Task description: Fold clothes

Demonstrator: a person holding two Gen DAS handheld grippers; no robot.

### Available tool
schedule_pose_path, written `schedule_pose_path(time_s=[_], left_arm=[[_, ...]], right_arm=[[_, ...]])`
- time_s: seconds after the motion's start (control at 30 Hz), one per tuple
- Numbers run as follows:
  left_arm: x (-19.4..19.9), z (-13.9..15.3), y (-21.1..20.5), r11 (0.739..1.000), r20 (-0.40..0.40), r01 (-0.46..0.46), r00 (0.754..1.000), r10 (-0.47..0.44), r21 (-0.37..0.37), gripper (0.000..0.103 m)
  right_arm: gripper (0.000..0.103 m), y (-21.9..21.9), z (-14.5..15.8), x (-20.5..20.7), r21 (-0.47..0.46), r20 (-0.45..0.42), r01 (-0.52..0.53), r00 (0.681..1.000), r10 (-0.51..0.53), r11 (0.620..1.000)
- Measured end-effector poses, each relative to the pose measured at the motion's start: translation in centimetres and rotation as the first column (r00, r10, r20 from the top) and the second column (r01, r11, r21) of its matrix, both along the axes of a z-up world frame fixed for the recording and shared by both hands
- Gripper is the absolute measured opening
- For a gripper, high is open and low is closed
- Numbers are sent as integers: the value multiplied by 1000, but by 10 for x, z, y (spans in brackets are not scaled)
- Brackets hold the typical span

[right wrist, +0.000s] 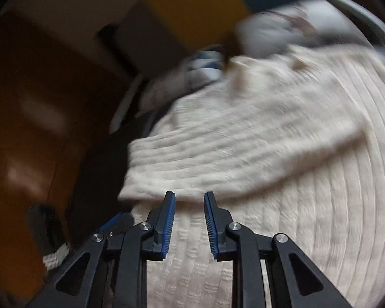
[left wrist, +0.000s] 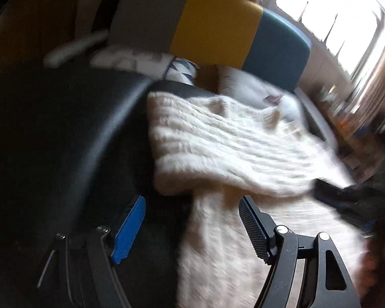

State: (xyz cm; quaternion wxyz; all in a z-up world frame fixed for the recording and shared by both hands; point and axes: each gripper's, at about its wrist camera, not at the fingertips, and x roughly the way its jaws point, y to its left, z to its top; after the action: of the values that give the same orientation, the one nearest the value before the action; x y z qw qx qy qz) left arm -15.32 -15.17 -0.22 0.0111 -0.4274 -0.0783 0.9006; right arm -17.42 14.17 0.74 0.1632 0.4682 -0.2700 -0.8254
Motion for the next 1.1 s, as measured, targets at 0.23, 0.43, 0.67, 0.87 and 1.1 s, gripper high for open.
schedule_pose_path(time_s=[0.23,0.43,0.67,0.87,1.1], left_arm=[[-27,-11,1,993,49,-78,995,82,-87,77],[-30,-20,-3,989,50,-110,992,115,-96,82],[-31,-28,-11,984,41,-163,985,166,-74,95],[-32,-31,-14,981,46,-183,981,186,-71,98],[-33,-27,-21,978,40,-203,978,205,-46,97]], right_arm=[[27,85,-27,3,-57,128,364,926,-354,930],[30,113,-47,-20,-153,160,376,922,-352,914],[8,96,-54,-46,-194,133,346,936,-325,918],[7,94,-28,-47,-108,17,351,936,-351,930],[7,106,-44,-49,-57,58,330,943,-327,942]])
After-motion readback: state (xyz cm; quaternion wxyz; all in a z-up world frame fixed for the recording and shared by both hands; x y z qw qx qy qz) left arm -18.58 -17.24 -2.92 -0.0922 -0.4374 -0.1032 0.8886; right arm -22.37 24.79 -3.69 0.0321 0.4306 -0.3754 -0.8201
